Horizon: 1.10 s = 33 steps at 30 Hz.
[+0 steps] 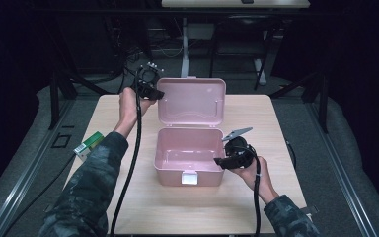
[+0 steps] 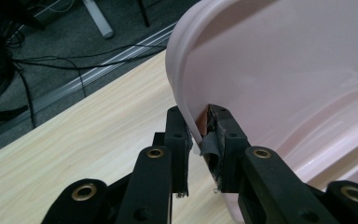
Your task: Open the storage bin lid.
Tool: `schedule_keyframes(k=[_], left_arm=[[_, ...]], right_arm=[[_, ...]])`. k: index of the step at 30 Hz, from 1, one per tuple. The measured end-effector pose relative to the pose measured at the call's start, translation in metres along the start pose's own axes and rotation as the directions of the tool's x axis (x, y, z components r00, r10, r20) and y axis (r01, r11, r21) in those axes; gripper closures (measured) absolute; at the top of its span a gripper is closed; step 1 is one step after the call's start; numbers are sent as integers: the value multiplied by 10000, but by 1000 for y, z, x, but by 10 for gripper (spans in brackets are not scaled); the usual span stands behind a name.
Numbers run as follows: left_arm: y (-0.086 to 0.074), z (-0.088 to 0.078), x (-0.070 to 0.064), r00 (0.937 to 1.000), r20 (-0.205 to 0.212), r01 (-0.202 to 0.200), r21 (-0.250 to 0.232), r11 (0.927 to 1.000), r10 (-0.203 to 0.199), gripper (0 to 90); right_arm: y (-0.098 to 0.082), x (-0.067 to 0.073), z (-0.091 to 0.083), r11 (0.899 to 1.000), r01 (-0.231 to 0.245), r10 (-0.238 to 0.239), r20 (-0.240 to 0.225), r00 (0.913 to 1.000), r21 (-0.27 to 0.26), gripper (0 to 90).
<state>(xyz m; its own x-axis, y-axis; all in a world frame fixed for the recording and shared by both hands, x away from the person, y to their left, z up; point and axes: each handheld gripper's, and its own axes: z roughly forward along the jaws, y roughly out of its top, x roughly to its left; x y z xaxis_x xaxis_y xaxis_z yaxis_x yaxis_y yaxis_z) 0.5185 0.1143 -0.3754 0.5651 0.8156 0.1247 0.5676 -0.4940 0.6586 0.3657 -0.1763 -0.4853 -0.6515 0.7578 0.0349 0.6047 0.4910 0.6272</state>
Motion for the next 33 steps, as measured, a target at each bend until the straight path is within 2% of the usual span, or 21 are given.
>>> schedule_keyframes(k=[6, 10, 13, 20, 33], left_arm=[[4, 9, 3, 10000, 44, 58, 233, 9997, -59, 789], [5, 18, 7, 9996, 75, 264, 343, 9991, -267, 789], [6, 21, 9, 9989, 197, 417, 411, 9983, -425, 792], [5, 28, 10, 9980, 200, 593, 461, 9972, -602, 791], [4, 47, 14, 9937, 138, 1097, 912, 9898, -1115, 792]], right_arm=[[0, 1, 0, 10000, -8, 8, -1, 10000, 15, 487], [0, 1, 1, 10000, 7, -7, 26, 10000, 6, 487], [0, 1, 1, 10000, -20, 20, 22, 10000, 0, 487], [0, 1, 1, 10000, 7, -7, 59, 10000, 31, 486], [-1, 0, 2, 9999, -58, 59, 55, 10000, -123, 474]])
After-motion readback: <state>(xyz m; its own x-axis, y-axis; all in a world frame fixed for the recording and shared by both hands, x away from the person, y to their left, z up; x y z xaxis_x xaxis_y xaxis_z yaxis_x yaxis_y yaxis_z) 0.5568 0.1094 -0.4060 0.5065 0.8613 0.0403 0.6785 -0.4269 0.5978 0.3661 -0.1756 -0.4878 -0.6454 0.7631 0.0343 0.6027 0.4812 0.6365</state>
